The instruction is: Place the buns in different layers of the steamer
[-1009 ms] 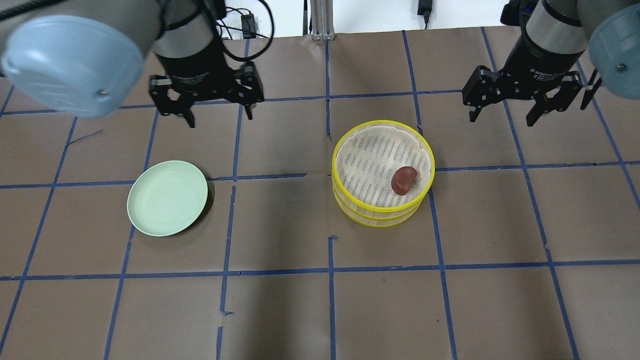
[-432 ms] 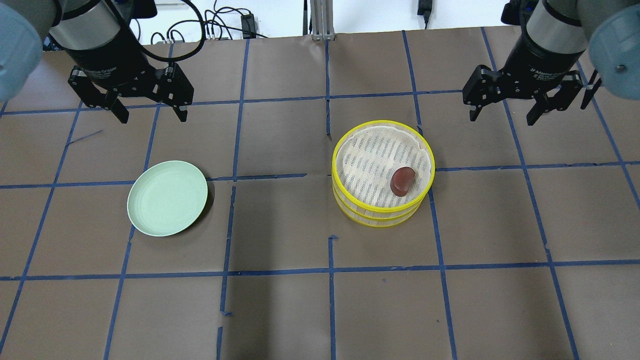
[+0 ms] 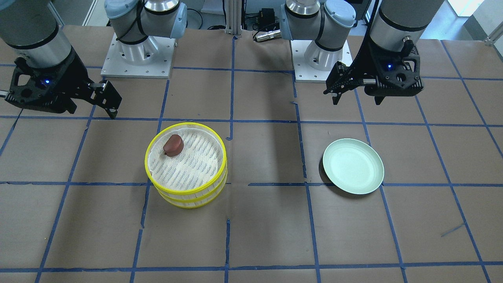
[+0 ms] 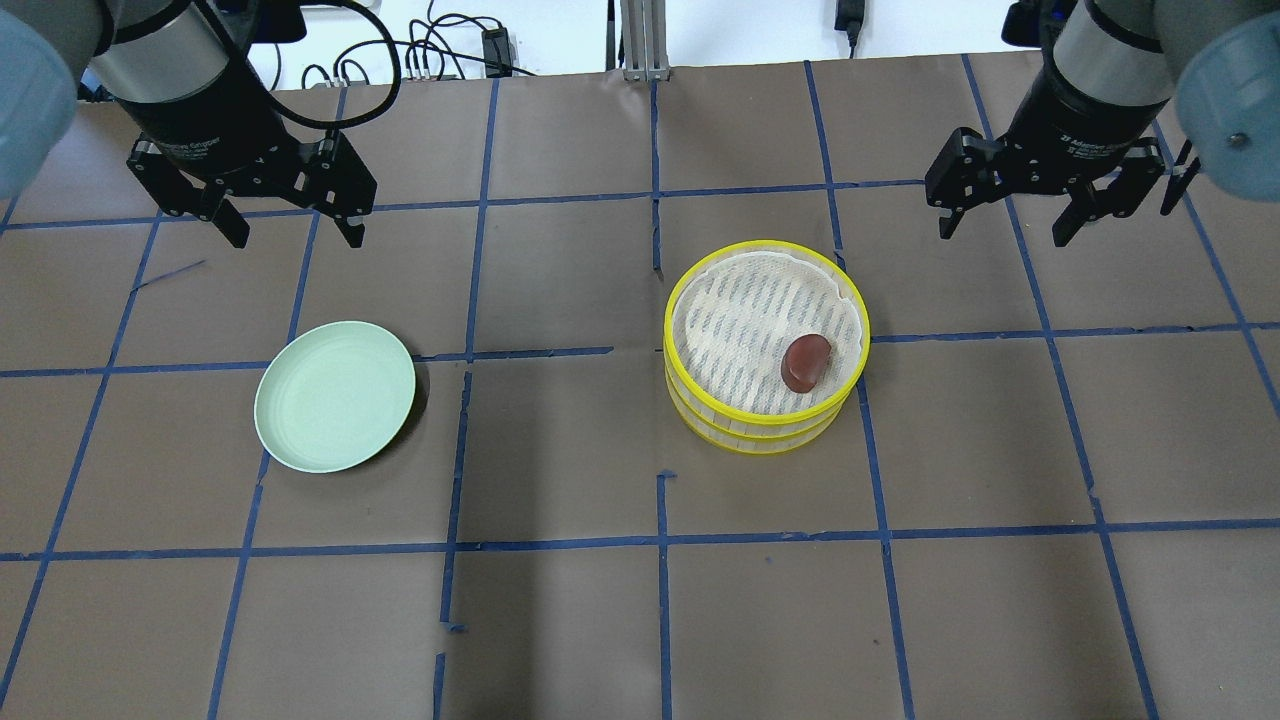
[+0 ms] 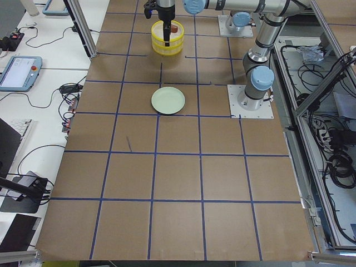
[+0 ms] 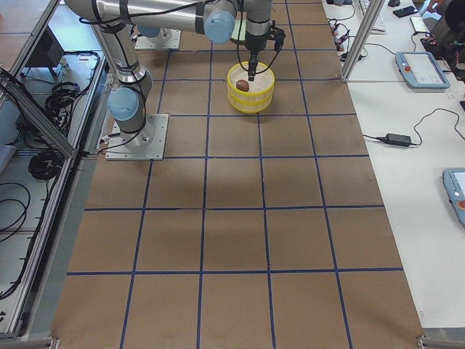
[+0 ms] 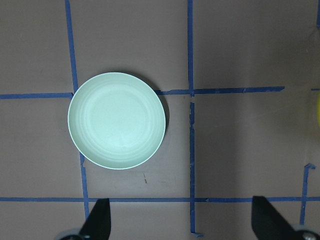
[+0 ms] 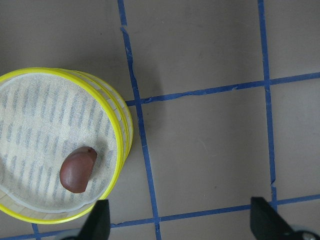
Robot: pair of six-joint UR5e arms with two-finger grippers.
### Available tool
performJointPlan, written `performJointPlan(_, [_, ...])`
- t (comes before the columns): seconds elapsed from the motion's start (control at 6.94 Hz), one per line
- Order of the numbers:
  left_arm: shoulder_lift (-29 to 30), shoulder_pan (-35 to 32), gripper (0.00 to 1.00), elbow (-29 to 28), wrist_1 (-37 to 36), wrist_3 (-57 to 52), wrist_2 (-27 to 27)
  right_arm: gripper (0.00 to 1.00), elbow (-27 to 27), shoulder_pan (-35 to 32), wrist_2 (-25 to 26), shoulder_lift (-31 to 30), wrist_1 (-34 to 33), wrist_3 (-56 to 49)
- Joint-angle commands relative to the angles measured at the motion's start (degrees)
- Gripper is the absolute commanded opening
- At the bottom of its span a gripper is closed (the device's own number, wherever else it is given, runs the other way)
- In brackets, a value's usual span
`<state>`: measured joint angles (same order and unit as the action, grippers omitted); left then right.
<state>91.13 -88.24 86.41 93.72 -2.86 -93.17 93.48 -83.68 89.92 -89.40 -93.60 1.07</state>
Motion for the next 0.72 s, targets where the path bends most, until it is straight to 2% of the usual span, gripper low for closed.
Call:
performJointPlan(0.0, [-0.07,0.00,1.00,-0.28,-0.11,0.05,0.09,1.00,-0.13,-0.25,-0.01,-0.24,0.78,-1.59])
performJointPlan(0.14, [-0.07,-0.09,1.00,-0.37,-0.11,0.05,0.01,1.00,-0.31,-1.04,-0.01,-0.25,1.14,-4.81])
performJointPlan(0.58, [-0.60,-0.35,1.00,-0.19,-0.03,0.75,0.45,1.00,-0.58,-3.07,-0.01,0.02,1.23,-4.93])
